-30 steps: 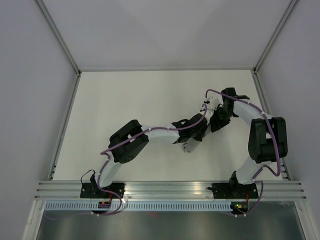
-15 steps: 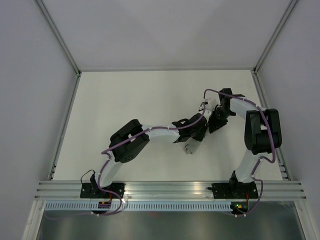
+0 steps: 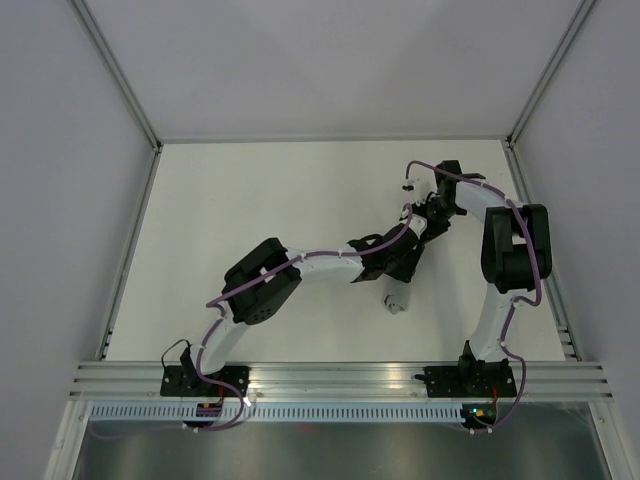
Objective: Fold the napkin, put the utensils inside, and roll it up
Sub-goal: Roll the napkin with the utensil
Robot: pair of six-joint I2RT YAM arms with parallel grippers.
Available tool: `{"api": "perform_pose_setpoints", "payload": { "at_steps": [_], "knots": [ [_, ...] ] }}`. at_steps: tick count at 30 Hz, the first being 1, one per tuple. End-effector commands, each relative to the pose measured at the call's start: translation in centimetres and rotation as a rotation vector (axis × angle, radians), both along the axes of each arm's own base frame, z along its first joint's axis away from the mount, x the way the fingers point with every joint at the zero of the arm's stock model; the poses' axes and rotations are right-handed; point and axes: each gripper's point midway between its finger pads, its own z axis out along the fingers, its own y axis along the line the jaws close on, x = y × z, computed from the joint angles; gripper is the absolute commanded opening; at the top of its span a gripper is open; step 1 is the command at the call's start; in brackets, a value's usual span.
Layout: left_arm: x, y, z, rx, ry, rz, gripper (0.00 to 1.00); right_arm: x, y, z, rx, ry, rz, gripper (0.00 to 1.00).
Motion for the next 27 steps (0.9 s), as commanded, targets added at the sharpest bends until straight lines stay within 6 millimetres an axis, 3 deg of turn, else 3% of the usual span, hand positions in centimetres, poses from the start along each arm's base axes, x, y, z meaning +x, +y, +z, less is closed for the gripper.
{"api": "perform_pose_setpoints", "payload": {
  "at_steps": [1, 13, 27],
  "knots": [
    [-2.4, 2.1, -4.8, 0.121, 0.137, 0.013, 0.56, 2.1, 0.6, 0.9, 0.012, -0.047, -0.025, 0.40],
    [-0.5, 1.7, -3.3, 0.074, 0.130, 0.050, 0.57, 2.5, 2.3, 1.0, -0.002, -0.057, 0.017, 0.39],
    [0.5, 1.5, -1.2, 0.040, 0.096, 0.058, 0.65, 2.7, 2.0, 1.1, -0.023, -0.069, 0.005, 0.39]
  ]
}}
